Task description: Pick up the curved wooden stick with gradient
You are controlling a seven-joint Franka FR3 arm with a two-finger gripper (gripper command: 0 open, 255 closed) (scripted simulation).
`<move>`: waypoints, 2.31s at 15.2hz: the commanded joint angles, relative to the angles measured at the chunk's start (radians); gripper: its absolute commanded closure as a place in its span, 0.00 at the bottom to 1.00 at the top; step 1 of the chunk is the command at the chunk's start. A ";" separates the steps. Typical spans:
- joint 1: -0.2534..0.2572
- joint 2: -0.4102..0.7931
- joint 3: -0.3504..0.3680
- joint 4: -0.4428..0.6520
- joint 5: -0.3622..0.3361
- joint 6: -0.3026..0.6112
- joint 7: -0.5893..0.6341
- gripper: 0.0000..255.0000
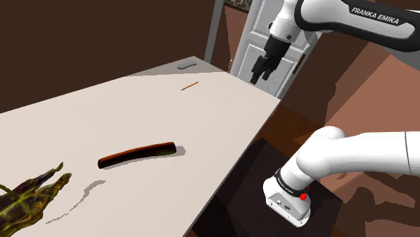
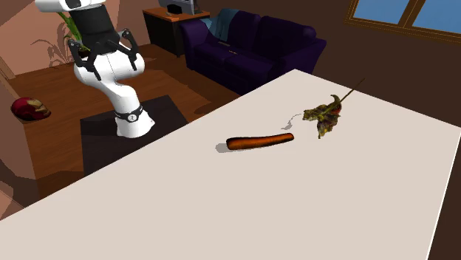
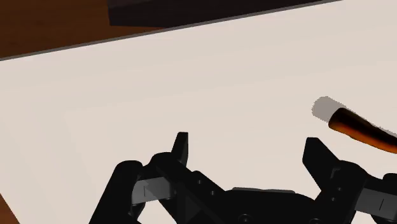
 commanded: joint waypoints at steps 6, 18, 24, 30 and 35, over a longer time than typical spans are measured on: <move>0.057 0.136 0.034 -0.002 0.025 0.133 -0.053 0.00; 0.176 0.499 0.129 0.090 0.059 0.395 -0.174 0.00; 0.226 0.685 0.183 0.177 0.049 0.489 -0.221 0.00; 0.276 0.869 0.235 0.285 0.012 0.558 -0.254 0.00; 0.326 1.021 0.271 0.389 -0.036 0.596 -0.275 0.00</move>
